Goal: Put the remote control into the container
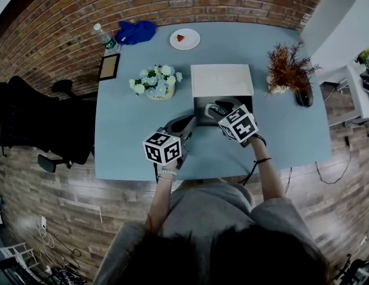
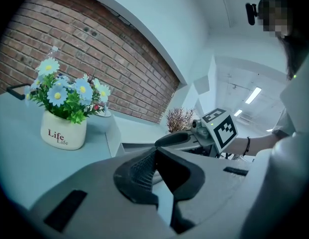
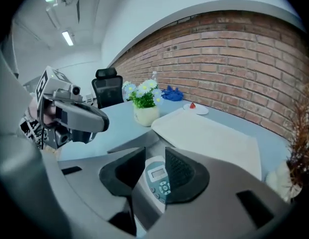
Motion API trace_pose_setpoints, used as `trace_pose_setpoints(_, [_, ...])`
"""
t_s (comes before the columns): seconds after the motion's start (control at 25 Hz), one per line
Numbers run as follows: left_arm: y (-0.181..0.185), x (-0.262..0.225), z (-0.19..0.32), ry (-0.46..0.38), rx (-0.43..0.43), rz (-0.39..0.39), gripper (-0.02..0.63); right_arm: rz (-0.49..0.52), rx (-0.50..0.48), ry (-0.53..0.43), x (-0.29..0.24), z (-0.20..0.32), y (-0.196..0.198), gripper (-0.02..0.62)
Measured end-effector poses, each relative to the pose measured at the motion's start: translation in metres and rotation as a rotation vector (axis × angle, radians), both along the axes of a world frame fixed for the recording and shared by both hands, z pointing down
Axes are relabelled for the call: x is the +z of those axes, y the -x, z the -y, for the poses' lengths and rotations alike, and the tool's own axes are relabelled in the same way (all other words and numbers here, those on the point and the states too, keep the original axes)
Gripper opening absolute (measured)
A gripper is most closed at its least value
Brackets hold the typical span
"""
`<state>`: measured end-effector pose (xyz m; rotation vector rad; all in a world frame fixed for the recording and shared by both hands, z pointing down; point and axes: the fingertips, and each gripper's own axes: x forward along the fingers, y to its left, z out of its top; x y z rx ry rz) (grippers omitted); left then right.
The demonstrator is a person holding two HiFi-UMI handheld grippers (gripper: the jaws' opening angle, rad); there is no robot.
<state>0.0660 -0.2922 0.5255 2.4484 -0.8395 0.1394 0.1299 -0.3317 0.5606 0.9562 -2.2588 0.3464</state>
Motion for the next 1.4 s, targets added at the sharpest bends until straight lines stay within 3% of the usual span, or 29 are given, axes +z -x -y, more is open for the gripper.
trace_pose_setpoints(0.68, [-0.001,-0.036,-0.023,-0.092,0.072,-0.063,0.003,0.265,0.186,-0.161,-0.068,-0.038,0.017,0.007])
trace_pose_setpoints(1.4, [0.01,-0.07,-0.081,-0.259,0.213,-0.101,0.003,0.363,0.346,-0.339,-0.114,-0.102,0.028,-0.002])
